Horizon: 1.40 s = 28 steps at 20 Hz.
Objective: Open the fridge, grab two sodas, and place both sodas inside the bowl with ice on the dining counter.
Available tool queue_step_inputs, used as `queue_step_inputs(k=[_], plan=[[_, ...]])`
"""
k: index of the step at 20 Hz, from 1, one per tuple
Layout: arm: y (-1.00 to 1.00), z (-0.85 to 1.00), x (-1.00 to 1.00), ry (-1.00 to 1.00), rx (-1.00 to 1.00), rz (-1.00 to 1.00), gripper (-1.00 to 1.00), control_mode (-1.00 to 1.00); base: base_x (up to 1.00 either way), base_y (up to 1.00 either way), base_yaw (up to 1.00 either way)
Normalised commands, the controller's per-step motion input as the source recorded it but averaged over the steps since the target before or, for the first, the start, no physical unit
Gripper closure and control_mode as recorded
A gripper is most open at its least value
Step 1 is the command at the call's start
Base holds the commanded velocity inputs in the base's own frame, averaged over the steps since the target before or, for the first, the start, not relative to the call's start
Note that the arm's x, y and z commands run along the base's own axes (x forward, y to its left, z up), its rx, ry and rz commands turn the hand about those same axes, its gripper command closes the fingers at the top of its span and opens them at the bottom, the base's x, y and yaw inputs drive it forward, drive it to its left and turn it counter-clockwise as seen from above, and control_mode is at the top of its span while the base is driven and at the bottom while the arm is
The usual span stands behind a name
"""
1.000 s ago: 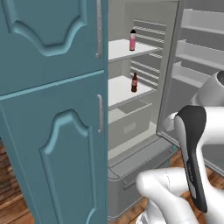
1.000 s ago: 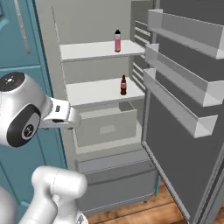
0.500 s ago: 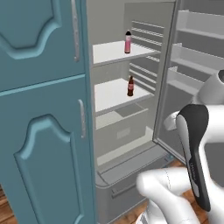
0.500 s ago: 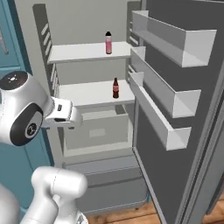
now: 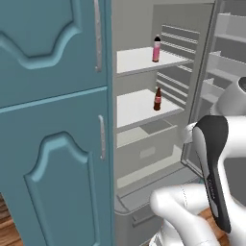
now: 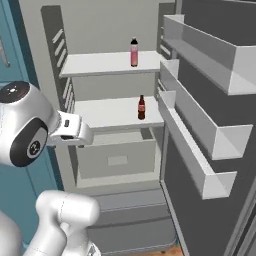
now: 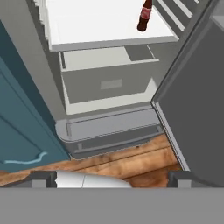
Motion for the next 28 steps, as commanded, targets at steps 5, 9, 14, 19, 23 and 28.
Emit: queue_step_inputs(k=[5, 9, 14, 19, 23, 28], plan=[[0.00, 0.00, 0.00, 0.00, 0.00, 0.00, -1.00, 1.00, 0.48, -0.35, 0.10], [0.00, 0.00, 0.00, 0.00, 0.00, 0.00, -1.00, 1.00, 0.52, -0.37, 0.07], [0.00, -0.02, 0.00, 0.00, 0.00, 0.00, -1.00, -1.00, 0.28, -0.08, 0.02], [0.00, -0.29, 0.43, -0.04, -0.01, 0.00, -1.00, -1.00, 0.00, 0.00, 0.00], [0.00, -0.44, 0.31, -0.24, -0.01, 0.00, -1.00, -1.00, 0.00, 0.00, 0.00], [0.00, -0.23, 0.44, -0.31, 0.00, 0.00, -1.00, -1.00, 0.00, 0.00, 0.00]])
